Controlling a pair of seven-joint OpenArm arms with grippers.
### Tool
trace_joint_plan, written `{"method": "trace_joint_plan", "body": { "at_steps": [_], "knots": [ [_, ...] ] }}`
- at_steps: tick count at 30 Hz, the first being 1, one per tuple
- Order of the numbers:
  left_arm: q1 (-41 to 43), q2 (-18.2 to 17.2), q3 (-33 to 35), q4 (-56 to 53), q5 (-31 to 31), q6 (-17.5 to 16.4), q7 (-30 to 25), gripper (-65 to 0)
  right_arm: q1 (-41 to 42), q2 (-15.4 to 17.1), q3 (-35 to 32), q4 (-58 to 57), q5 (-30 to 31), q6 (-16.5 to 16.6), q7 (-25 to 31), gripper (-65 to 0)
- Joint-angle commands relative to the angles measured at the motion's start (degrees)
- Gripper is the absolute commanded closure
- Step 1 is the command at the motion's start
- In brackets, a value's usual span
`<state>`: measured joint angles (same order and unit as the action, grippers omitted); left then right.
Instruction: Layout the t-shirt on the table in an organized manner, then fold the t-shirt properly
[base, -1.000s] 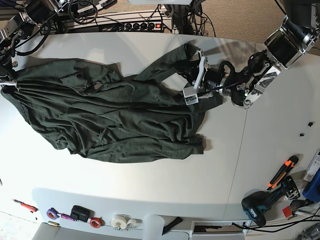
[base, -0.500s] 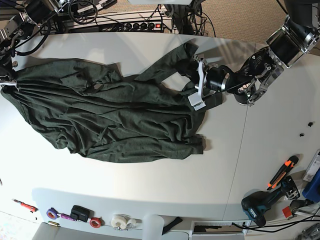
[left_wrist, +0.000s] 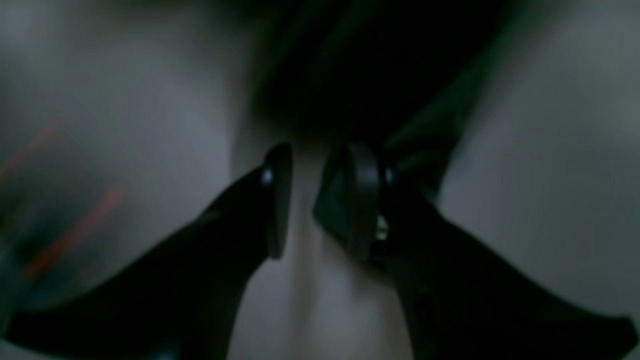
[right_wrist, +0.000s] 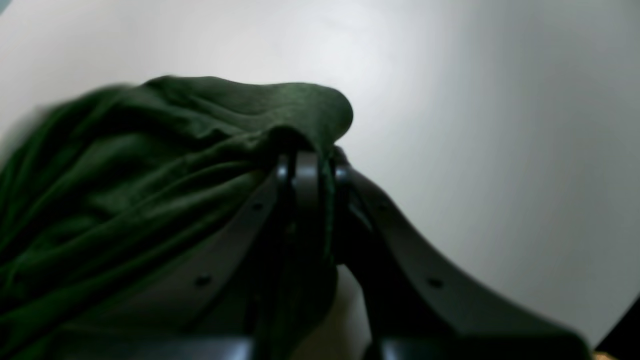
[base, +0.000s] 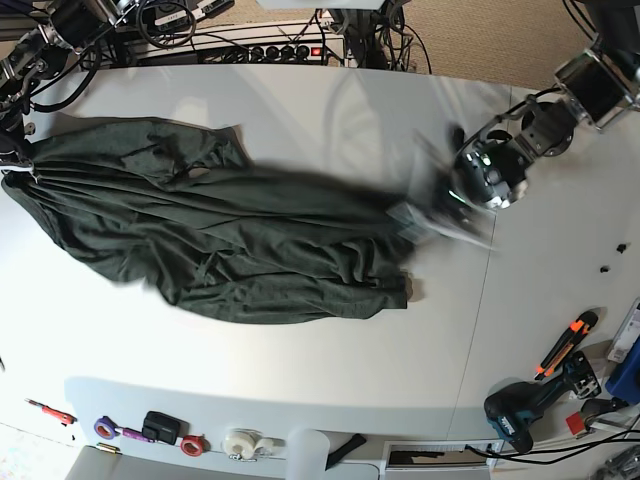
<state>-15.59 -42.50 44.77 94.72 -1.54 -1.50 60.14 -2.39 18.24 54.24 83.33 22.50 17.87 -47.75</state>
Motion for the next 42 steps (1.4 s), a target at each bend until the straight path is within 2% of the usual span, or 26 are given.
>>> {"method": "trace_joint_plan", "body": {
  "at_steps": [1,3,6,8,11,14,17,22,25,27,31,37,42],
  "knots": [
    [0.26,-1.73,-1.46,2.23,-3.65,-1.33,-1.29,-19.0,0.63,1.73,0.22,0.98,0.37,-0.17,1.68,0.0],
    [0.37,-2.16,-4.94,3.72,-5.46,-2.54,-1.29,-21.7,0.63,1.73,0.22,0.98,0.37,-0.15,1.66,0.0],
    [0.37,-2.12,-9.9,4.04,-11.63,-6.91,-1.31,-27.0,0.63,1.6,0.22,0.98,0.37,-0.15,1.64,0.0],
    [0.39,-2.12,-12.39,4.04,-14.03,-8.81,-1.38,-28.3,0.63,1.6,0.22,0.98,0.37,-0.15,1.51,0.0],
    [0.37,-2.14,-15.45,4.02,-15.76,-10.47,-2.51,-28.6,0.63,1.6,0.22,0.98,0.37,-0.15,1.49,0.0],
    [0.37,-2.12,-17.4,4.02,-17.46,-11.69,-4.26,-33.8,0.63,1.6,0.22,0.98,0.37,-0.15,1.49,0.0],
    [0.33,-2.12,-18.27,4.02,-17.44,-11.65,-6.1,-40.2,0.63,1.6,0.22,0.98,0.37,-0.15,1.49,0.0],
    [0.17,-1.55,-18.34,4.04,-15.58,-8.63,-9.27,-40.6,0.63,1.6,0.22,0.98,0.39,-0.15,1.49,0.0],
    [-1.01,1.44,-18.36,3.87,-16.65,-8.72,-12.24,-40.5,0.63,1.6,0.22,0.98,0.44,-0.15,1.49,0.0],
    [-2.45,4.74,-18.36,2.56,-17.79,-8.87,-14.01,-40.5,0.63,1.6,0.22,0.98,0.48,-0.15,1.4,0.0],
    [-7.74,12.2,-18.34,-5.4,-21.31,-9.07,-14.05,-40.4,0.63,1.57,0.17,0.98,0.37,-0.13,1.03,0.0],
    [-17.38,20.94,-18.36,-25.57,-27.26,-13.11,-12.96,-40.4,0.63,1.6,0.17,0.98,0.39,-0.13,1.05,0.0],
    [-22.82,26.12,-18.36,-39.8,-33.31,-18.75,-11.69,-40.4,0.63,1.6,0.17,0.98,0.57,-0.13,1.14,0.0]
  ]
}}
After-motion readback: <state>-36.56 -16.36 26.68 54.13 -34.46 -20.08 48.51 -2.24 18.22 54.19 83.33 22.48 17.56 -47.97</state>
